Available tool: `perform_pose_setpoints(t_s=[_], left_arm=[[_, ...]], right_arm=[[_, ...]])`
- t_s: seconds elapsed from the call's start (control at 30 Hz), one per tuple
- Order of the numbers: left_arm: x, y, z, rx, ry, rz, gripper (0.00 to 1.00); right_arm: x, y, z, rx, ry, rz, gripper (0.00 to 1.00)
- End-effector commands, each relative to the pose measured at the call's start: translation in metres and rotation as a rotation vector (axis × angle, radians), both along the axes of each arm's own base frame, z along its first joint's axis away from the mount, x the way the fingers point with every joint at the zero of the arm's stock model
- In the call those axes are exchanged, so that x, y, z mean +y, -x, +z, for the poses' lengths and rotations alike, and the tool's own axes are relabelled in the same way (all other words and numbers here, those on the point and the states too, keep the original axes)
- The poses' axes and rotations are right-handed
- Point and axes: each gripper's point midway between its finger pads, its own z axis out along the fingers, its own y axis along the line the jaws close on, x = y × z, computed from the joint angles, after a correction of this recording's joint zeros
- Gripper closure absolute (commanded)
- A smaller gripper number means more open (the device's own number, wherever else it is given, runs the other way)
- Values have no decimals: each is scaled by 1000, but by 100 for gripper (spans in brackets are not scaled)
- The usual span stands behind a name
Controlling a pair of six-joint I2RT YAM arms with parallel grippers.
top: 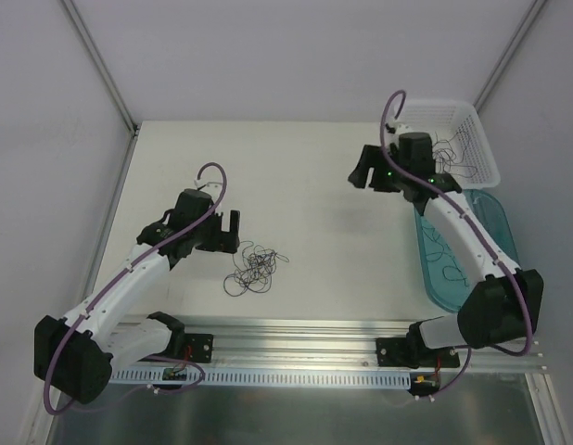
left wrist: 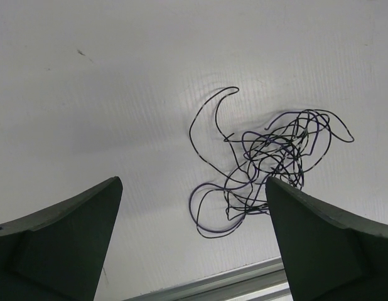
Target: Untangle the cables
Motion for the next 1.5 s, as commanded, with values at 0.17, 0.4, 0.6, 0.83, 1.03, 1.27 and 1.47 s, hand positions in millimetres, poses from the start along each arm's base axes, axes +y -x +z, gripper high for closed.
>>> perform_pose_setpoints(t_s=[0.17, 0.4, 0.6, 0.83, 1.03, 1.27, 1.47], left_arm=[[-19, 8, 1, 32, 97, -68, 2], [-28, 22, -1, 64, 174, -83, 5], [-35, 26, -8, 110, 186, -121, 6], [-39, 28, -18, 159, 181, -143, 7], [-44, 30, -21, 179, 184, -163, 7], [-46, 31, -18, 168, 189, -179, 6], [-51, 31, -14, 159, 209, -208, 6]], right_arm=[[146, 124, -50, 98, -62, 436, 28], [206, 161, -104, 123, -22, 631, 30], [240, 169, -130, 119, 41, 744, 31], [256, 160, -151, 100, 57, 751, 41], [246, 158, -143, 70, 78, 718, 83], [225, 168, -83, 47, 64, 668, 99], [196, 175, -8, 11, 83, 604, 99]])
